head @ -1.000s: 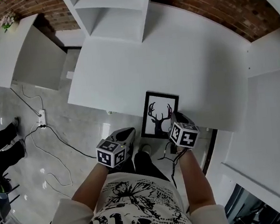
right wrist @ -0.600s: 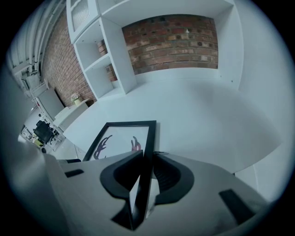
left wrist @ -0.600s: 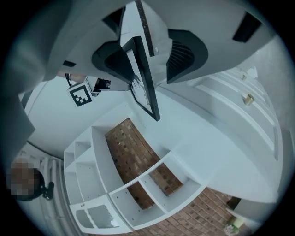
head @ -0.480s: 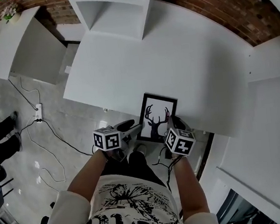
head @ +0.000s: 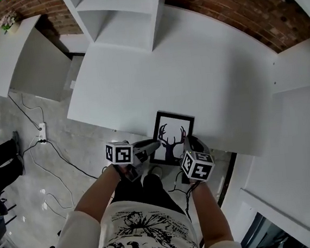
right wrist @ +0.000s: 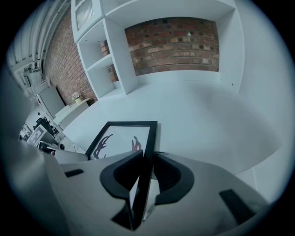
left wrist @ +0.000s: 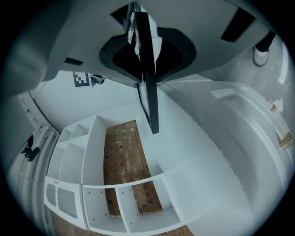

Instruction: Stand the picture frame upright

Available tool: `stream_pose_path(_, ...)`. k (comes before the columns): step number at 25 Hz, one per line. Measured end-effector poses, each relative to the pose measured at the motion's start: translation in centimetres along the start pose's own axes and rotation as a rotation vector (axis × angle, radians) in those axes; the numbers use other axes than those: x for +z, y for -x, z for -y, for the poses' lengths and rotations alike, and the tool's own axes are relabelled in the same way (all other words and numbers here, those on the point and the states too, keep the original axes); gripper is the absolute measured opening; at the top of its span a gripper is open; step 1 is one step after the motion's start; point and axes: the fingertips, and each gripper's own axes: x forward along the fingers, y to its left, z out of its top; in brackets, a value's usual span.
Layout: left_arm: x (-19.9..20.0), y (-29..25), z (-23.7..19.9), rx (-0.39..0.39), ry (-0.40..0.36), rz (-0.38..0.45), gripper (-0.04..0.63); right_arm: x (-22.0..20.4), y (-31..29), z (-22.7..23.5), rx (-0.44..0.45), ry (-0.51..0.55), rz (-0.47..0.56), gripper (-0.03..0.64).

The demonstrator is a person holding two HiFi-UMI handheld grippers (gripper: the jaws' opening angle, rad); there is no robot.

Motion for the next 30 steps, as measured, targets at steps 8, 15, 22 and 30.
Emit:
stream_pose_path(8,-0.3,-0.4,0.0,0.034,0.019,-0.044,0.094,-0.1,0.2,0.4,0.016,0.011,0.025,0.083)
stream_pose_path(15,-0.1,-0.2,-0.1,0.048,0.014,-0.059,0.089,0.1,1.7,0.2,0.217,0.012,0.125,0.261)
stream_pose_path(22,0.1,-0.2,0.3,0.045,-0.001,-0.071,0.089,-5.4,4.8,-0.8,0.539,0.033,0.019,0.262)
stream_pose_path(30,-0.2,-0.2,-0.6,0.073,-0.076,-0.112,0.088,-4.4,2.3,-1.0,0.65,-0.115,0.002,0.255)
